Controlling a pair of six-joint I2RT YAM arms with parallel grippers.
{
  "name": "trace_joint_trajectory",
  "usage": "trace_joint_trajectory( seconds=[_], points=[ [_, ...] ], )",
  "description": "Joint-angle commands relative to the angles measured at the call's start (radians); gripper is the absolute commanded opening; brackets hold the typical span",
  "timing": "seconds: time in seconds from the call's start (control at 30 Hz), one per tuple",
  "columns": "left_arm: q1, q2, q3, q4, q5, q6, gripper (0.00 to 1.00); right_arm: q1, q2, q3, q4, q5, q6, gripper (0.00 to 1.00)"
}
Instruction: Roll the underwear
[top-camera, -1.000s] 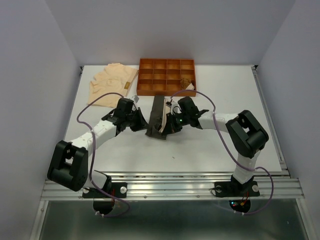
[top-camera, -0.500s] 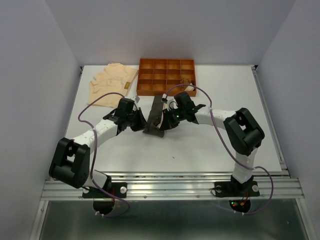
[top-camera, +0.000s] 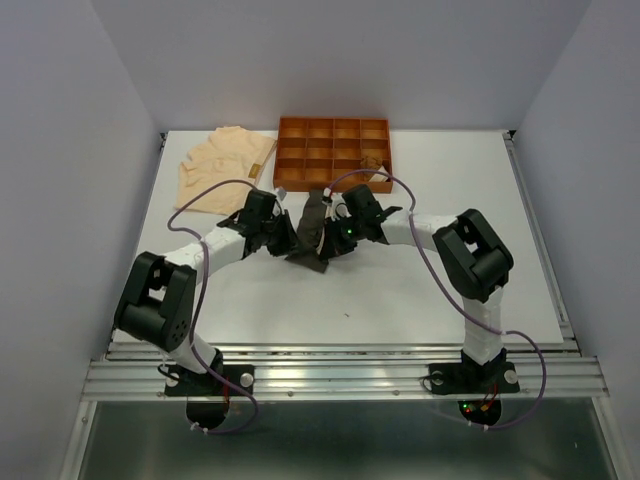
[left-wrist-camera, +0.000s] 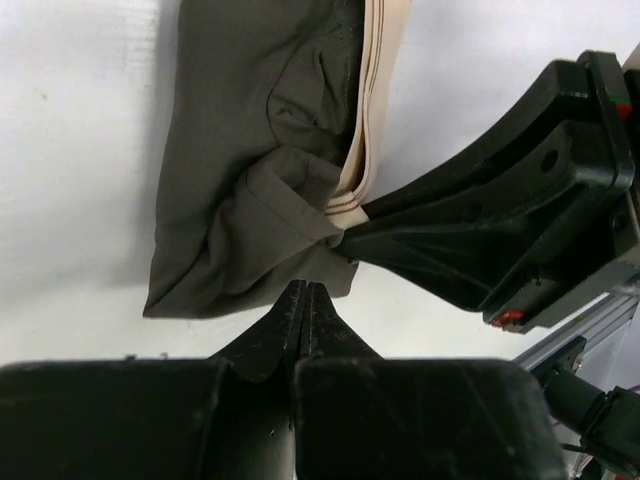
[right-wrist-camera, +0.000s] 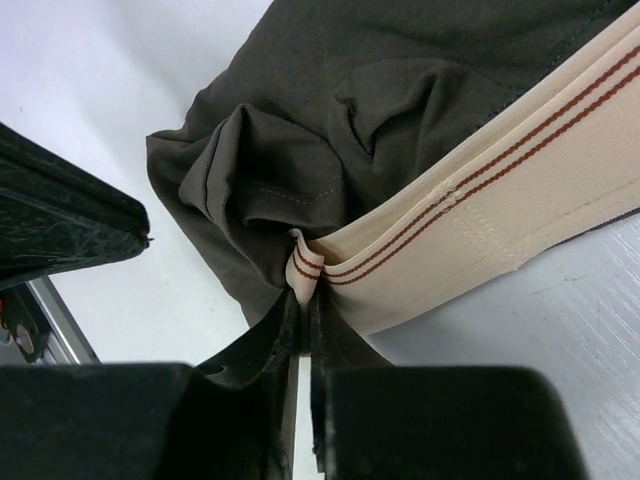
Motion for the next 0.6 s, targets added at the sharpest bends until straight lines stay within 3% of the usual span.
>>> trace_joint_trajectory(
  seconds=[0.0,0.13,0.27,0.33,0.57],
  points=[
    [0.001,0.039,0.062,0.048,0.020,0.027,0.04,0.006,0.022,0.023,-0.021,0.062,-0.025,0.15],
    [0.001,0.107,0.086,0.044,-0.039,0.003,0.03,0.006,0.005,0.029,-0.037,0.062,-0.037,0.21],
    [-0.001,0.166,0.123,-0.022,-0.193,-0.071,0.01,0.006,-0.042,0.036,-0.053,0.094,-0.066,0.44],
    [0.001,0.186,0.125,-0.042,-0.254,-0.109,0.01,0.006,-0.071,0.038,-0.055,0.093,-0.091,0.45],
    [0.001,0.240,0.129,-0.082,-0.274,-0.156,0.00,0.006,-0.214,0.004,-0.058,0.117,-0.149,0.56]
  ],
)
